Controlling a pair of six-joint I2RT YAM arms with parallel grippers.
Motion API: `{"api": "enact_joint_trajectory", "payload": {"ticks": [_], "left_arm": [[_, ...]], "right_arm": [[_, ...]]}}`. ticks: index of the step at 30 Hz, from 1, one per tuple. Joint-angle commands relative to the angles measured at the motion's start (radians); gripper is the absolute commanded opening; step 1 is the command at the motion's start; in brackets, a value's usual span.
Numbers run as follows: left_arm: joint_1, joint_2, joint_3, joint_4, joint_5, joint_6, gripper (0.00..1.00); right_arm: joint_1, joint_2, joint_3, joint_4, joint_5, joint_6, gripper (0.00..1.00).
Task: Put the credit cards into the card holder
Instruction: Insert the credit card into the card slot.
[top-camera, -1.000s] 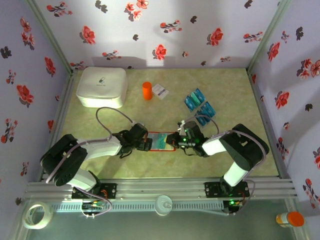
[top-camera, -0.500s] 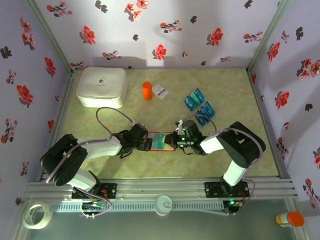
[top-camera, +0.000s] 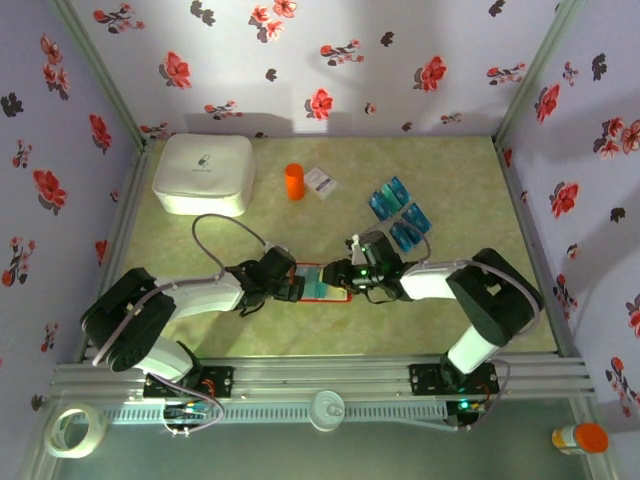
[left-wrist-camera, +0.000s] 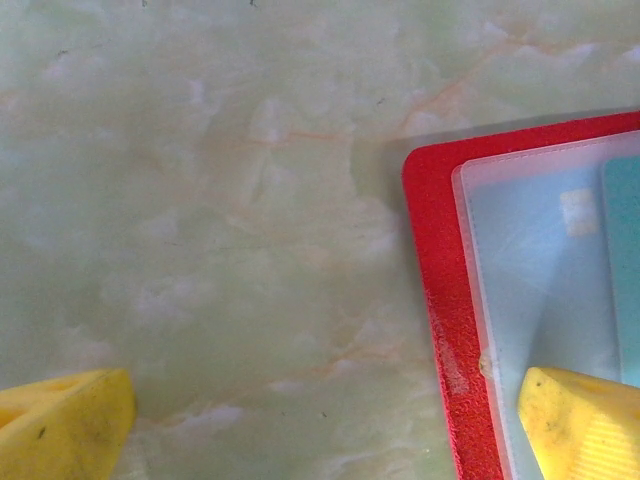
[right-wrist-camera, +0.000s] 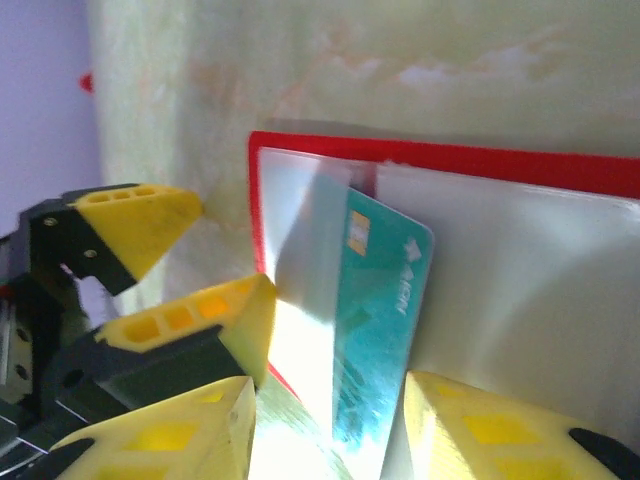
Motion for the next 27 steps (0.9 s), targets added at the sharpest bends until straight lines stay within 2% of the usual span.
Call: {"api": "enact_joint_trajectory", "payload": {"ticks": [1,3,7,9,19,27], "left_arm": [[0.001,0.057,-0.032,-0.016,0.02,-0.009,1.0],[0.002,0.057,-0.032,-0.013,0.019,-0.009,1.0],[0.001,0.061,-0.031,-0.01,0.02,-0.009,1.0],[0.002,0.063,-0.031,-0.008,0.019,-0.009,1.0],[0.002,0.058,-0.032,-0.007,0.019,-0.008,1.0],[0.001,0.06,-0.028,-0.007,0.018,-0.003,1.0]], "right_arm": [[-0.009,-0.067,0.05,-0.294,0.081,-0.133,0.44],[-0.009,-0.077,0.079,-0.345,0.093,-0.162,0.4],[-0.006,-0.053,0.131,-0.371,0.086,-0.175,0.18],[0.0,-0.031,0.155,-0.376,0.084,-0.175,0.11],[0.042,0.085,0.255,-0.411,0.125,-0.19,0.03],[0.083,0.176,0.329,-0.456,0.155,-0.201,0.01]]}}
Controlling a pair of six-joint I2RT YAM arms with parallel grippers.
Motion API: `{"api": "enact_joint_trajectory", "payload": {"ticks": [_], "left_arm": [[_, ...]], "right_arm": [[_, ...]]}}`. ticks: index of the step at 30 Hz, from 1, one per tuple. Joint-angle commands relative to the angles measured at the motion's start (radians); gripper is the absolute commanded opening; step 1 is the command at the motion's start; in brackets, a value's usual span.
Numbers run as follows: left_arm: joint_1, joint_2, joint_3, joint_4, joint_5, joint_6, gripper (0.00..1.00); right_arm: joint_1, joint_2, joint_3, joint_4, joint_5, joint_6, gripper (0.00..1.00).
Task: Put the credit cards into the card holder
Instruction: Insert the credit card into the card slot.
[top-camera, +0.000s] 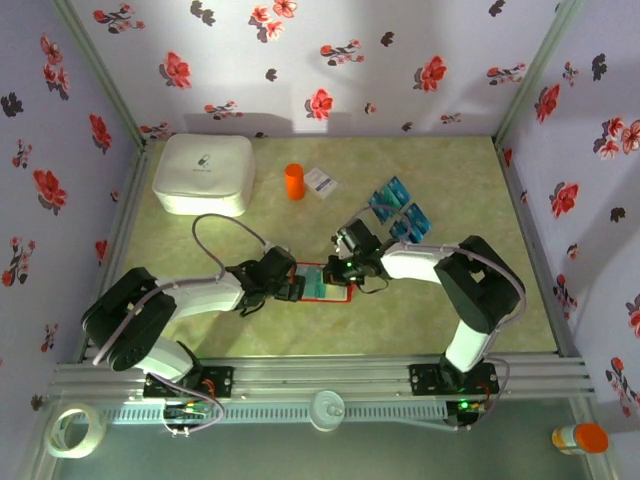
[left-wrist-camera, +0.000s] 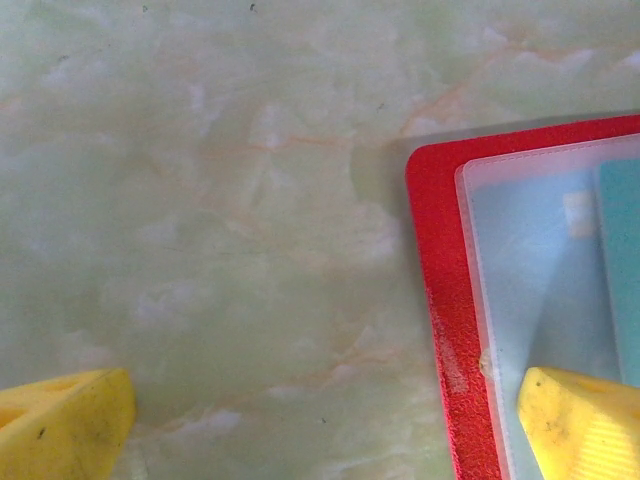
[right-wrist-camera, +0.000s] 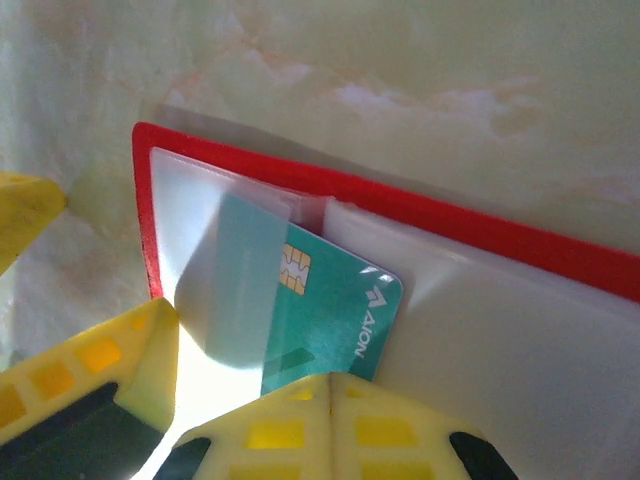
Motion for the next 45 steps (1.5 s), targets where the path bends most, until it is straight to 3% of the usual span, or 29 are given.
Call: {"api": "enact_joint_trajectory", "payload": {"ticks": [1,8,24,45], "left_arm": [[0.001,0.057,-0.029,-0.014,0.023,-0.003,1.0],[0.002,0.045,-0.025,-0.02,0.023,-0.003,1.0],[0.013,-0.034,-0.029,-0.053,0.019,-0.004,1.0],[0.02,-0.018,-0.058,-0.026,0.018,-0.011,1.0]], "right_arm": [[0.035,0.047,0.049,-0.043,0.032,-0.019,0.01],[0.065,0.081,0.084,-0.043,0.034,-0.001,0.0],[0.064,-0.078,0.062,-0.136,0.119,-0.01,0.0],[0.096,0.03,0.102,-0.153,0.147,-0.027,0.0]]}}
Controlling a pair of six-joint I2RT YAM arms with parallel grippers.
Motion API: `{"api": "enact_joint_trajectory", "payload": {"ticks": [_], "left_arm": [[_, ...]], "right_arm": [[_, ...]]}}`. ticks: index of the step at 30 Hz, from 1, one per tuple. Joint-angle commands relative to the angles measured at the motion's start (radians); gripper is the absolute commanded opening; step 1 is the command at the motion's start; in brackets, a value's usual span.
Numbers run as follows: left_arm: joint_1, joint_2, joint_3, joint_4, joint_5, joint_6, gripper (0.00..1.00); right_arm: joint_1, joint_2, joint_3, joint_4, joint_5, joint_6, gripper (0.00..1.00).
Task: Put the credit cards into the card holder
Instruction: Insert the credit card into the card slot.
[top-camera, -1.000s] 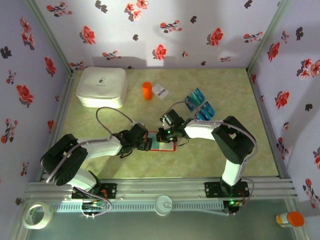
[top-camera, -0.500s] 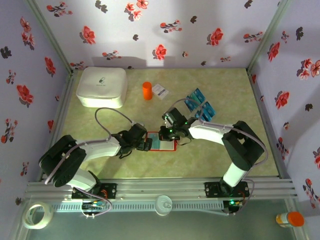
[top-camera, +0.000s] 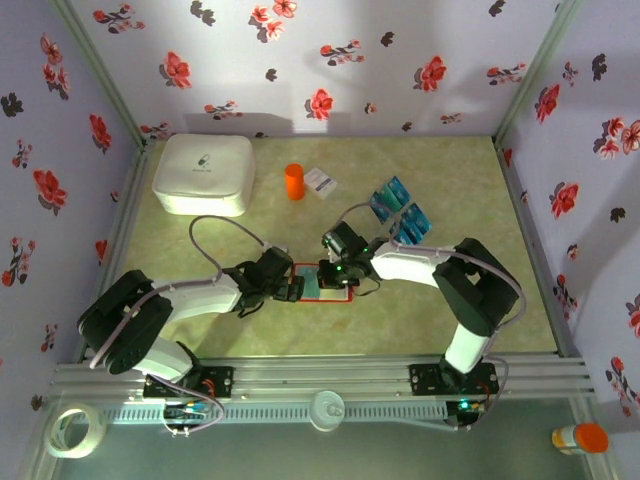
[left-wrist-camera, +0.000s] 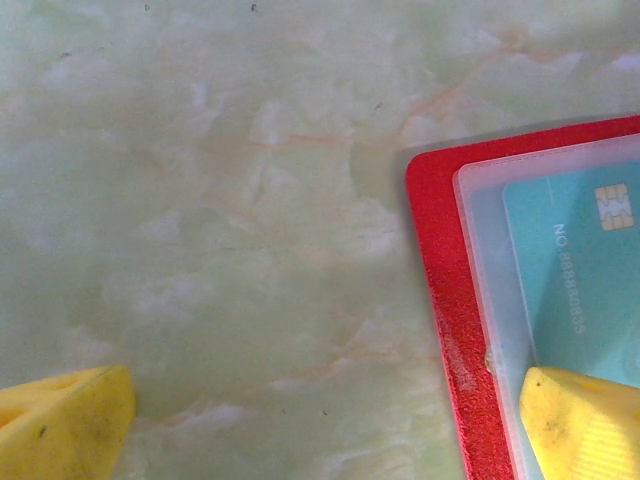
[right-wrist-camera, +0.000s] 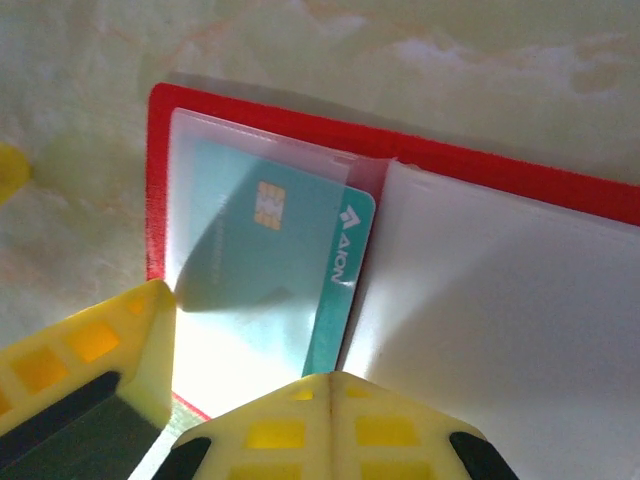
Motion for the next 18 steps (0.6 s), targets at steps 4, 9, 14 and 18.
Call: {"api": "enact_joint_trajectory", "payload": {"ticks": [4,9,14,18], "left_arm": [[0.013,0.008,-0.03,-0.047,0.004,-0.013,1.0],[0.02,-0.021,-0.006,-0.078,0.004,-0.007,1.0],[0.052,-0.079,0.033,-0.122,0.019,-0.004,1.0],[0.075,-0.112,0.052,-0.146,0.027,-0.007,1.0]], "right_arm": [[0.017,0.065,0.066,-0.023,0.005,-0.027,0.0],[0.03,0.087,0.079,-0.032,0.005,-0.028,0.0],[0.031,0.087,0.069,-0.027,0.007,-0.021,0.0],[0.031,0.078,0.063,-0.021,0.009,-0.011,0.0]]}}
